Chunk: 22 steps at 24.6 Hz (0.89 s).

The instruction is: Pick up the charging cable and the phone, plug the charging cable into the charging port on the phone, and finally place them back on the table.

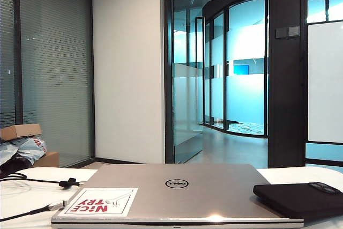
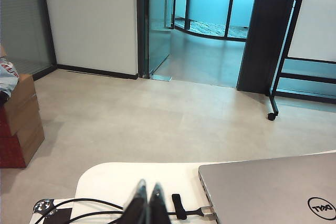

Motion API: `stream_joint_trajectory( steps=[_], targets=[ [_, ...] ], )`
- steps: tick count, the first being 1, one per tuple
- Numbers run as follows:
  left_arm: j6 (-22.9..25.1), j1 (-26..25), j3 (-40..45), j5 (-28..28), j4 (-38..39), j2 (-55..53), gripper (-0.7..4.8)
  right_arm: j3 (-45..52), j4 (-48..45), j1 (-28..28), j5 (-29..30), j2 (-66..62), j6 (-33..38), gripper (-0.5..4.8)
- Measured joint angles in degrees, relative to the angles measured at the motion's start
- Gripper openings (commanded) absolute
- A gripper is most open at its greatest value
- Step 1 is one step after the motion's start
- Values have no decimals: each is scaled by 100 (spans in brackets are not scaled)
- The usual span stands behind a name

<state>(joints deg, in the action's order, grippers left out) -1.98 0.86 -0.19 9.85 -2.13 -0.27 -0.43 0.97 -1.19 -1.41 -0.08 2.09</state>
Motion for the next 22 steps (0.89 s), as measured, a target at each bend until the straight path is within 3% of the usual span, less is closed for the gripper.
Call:
stream_joint_trajectory(
  steps=[13, 22],
  targets=[
    [-52, 0, -2, 0, -37, -2, -6, -15, -11, 11, 13, 0, 131, -2],
    [-282, 0, -859, 0, -542, -72, -6, -1102, 140, 17, 9, -33, 138, -3]
  ],
)
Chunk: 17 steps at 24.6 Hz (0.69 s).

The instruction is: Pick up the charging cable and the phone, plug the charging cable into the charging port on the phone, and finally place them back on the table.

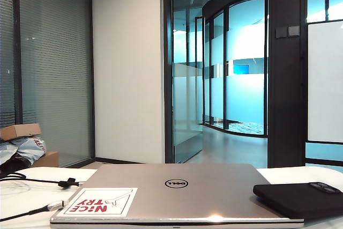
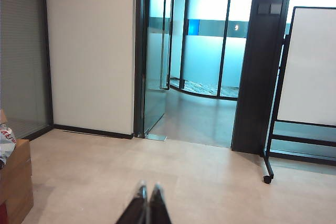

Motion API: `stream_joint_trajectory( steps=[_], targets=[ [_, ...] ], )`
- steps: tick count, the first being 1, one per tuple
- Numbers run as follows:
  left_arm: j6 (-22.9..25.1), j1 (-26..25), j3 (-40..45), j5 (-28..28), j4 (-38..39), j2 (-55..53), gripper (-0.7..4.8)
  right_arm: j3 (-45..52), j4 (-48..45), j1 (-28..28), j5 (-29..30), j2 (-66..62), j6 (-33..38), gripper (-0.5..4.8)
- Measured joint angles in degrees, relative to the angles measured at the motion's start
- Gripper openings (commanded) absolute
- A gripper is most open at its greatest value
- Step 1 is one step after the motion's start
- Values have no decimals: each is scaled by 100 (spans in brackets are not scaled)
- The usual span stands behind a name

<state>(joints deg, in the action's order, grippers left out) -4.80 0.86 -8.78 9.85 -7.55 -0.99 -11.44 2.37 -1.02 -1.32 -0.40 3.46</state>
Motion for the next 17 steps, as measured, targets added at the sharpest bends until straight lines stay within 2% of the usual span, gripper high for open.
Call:
stream_joint_trajectory(
  steps=[3, 7, 11, 15, 17],
  targets=[
    [0, -2, -415, 0, -96, -426, -6, -492, -20, 0, 2, -387, 2, -3],
    [-42, -2, -979, 2, -726, -1714, -6, -1370, -22, 7, 76, -1530, 2, -3],
    [-125, 4, -1513, 0, -1086, -3016, -6, -2090, 26, 55, 807, -2833, 2, -3],
    [-125, 304, -1862, -13, -1019, -4216, -6, -2638, -11, 730, 850, -3508, -17, -3],
    [-4, 636, -2009, -7, -1150, -4863, -6, -2756, 9, 1340, 846, -3775, -31, -3]
  ],
)
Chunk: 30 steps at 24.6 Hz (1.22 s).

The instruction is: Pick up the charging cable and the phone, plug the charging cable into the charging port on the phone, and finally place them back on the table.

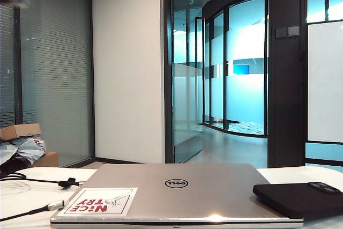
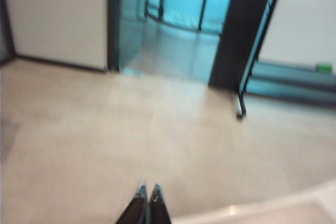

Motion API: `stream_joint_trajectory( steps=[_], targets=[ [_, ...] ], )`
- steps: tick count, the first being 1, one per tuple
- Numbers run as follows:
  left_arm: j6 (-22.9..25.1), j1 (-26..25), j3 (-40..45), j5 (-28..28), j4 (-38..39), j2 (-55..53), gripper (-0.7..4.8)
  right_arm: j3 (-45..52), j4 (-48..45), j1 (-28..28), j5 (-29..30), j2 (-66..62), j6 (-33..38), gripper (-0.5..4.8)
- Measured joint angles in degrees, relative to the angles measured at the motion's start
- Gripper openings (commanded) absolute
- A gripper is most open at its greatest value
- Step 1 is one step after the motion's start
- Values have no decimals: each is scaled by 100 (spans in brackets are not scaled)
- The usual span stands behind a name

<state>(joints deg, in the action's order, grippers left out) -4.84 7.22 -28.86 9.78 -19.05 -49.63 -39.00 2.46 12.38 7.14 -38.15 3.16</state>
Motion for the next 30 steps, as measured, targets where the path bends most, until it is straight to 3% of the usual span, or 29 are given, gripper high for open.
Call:
stream_joint_trajectory(
  steps=[7, 12, 17, 18, 21, 22, 24, 27, 30],
  targets=[
    [688, 527, 13, 2, 612, -612, -6, 0, 442, 1493, 42, -81, -50, -2],
    [1156, 789, 13, 7, 1097, -916, -6, 0, 1010, 2074, 37, -72, -52, -2],
    [1904, 905, 13, 4, 1530, -1412, -5, 0, 1368, 2957, 26, -70, -866, -2],
    [2050, 903, 13, 0, 1650, -1443, 31, 0, 1368, 3027, -7, -70, -885, -2],
    [2374, 905, 13, 4, 2184, -1480, 388, 0, 1370, 3121, -223, -72, -920, -2],
    [2450, 905, 13, 4, 2315, -1480, 470, 0, 1370, 3115, -243, -72, -920, -2],
    [2837, 905, 15, 2, 2500, -1480, 470, 0, 1373, 3108, -286, -72, -922, -2],
    [3783, 905, 15, 4, 2632, -1480, 470, 0, 1373, 3106, -321, -72, -920, -2],
    [4197, 905, 15, 2, 2778, -1480, 470, 0, 1373, 3104, -323, -72, -920, -2]
  ],
)
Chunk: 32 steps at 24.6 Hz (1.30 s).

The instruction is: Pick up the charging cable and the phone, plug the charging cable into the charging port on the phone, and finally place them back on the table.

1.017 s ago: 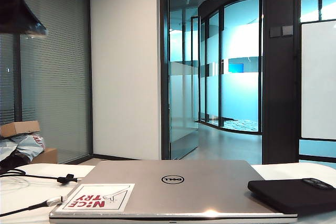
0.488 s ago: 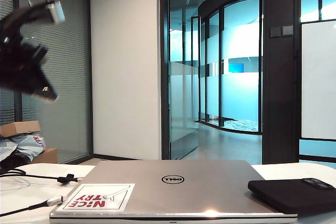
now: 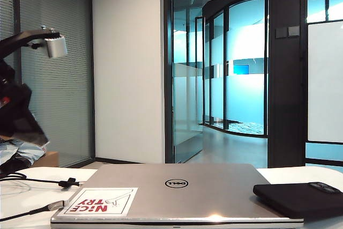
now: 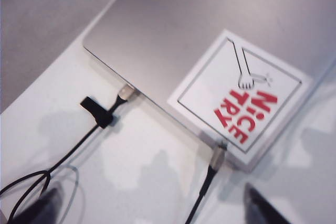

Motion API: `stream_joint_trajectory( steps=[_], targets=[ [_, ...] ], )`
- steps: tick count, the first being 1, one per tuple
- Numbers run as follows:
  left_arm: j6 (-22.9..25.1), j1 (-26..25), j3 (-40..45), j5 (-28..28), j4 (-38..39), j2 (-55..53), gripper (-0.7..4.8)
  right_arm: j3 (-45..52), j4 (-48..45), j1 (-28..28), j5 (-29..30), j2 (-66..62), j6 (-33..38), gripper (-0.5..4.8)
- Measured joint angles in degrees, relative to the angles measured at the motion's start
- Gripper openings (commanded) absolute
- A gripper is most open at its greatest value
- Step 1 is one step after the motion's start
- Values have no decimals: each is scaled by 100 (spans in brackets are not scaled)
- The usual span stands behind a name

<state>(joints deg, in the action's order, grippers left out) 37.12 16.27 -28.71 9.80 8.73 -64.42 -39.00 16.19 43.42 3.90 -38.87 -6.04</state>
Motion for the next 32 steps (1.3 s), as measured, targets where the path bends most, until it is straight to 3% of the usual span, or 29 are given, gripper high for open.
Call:
stream_joint_trajectory(
  steps=[9, 13, 19, 32],
  targets=[
    [197, 0, 573, 0, -92, 0, 470, 0, -17, -2, -2, 0, 0, -2],
    [619, 0, 645, 0, -640, -411, 470, 0, -26, -4, -2, 0, 0, -2],
    [721, 0, 645, 0, -1641, -1215, 470, 0, -37, -4, -2, 0, 0, -2],
    [957, -4, 640, -2, -2483, -2413, 470, 0, -39, -4, -2, 0, 0, -2]
  ],
)
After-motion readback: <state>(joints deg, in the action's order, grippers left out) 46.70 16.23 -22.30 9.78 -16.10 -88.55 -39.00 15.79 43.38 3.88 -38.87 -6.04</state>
